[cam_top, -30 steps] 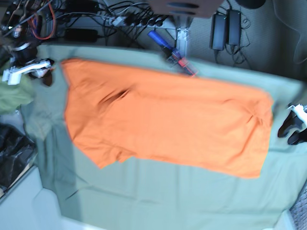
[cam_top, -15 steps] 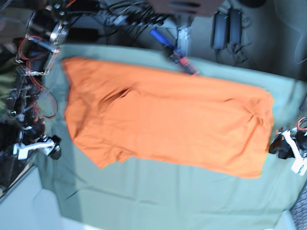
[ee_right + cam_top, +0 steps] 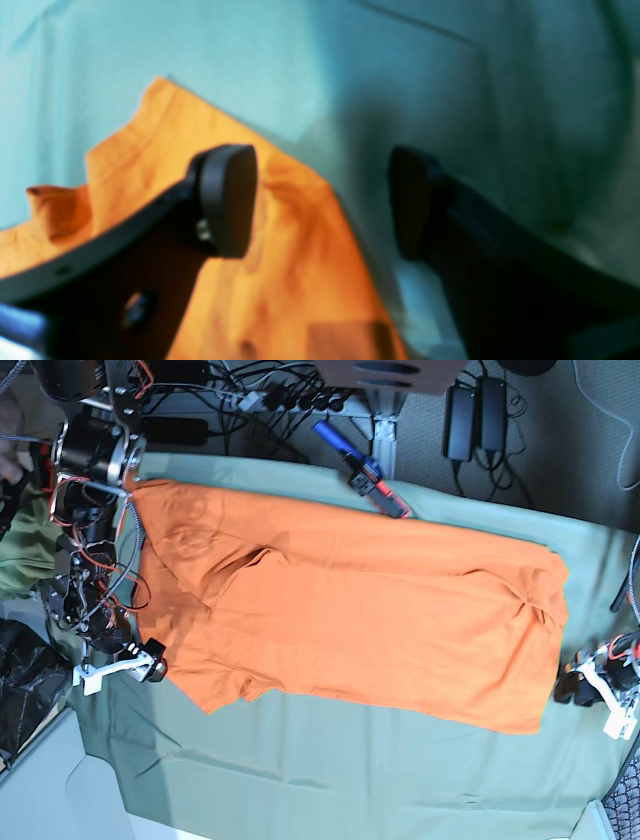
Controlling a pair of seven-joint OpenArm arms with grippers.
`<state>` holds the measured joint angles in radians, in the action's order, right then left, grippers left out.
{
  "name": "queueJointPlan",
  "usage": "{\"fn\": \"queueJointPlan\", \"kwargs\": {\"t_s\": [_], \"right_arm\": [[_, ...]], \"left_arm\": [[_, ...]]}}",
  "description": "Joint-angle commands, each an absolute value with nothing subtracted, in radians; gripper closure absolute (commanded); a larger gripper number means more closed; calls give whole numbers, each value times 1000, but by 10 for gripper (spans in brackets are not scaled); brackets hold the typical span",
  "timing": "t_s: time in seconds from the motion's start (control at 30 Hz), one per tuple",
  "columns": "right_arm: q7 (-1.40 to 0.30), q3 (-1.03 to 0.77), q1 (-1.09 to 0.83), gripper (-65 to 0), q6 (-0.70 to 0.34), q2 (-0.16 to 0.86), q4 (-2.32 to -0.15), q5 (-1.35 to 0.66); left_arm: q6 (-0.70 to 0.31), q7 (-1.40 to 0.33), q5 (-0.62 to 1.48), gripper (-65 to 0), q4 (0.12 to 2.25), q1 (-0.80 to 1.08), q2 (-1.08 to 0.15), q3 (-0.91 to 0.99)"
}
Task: Fold the T-shirt properly
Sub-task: 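Grasp the shirt's opposite edge with both grippers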
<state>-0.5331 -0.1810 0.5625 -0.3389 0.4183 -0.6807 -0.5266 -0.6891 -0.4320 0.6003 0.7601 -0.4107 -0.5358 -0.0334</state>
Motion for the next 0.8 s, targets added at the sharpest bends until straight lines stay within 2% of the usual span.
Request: {"fn": "queueJointPlan", "kwargs": {"t_s": [0.0,0.6,0.67,0.77], "right_arm": [[-562,-182,584,-409,-406,421,-692,-531],[-633,-182,584,-407,-426,340,-692,-569],[-633,-182,584,-377,-426,340,-692,-568],[-633,-182,584,-224,-426,341,-692,-568]], "left_arm": [[-698,-407,595,-357,771,-435,-542,-29],[-663,-351,537,-354,771,-444,-418,-29],[-639,-351,533,-305,771,-456,-416,-29],[-640,-352,510,-147,771,-477,-419,-29]]}}
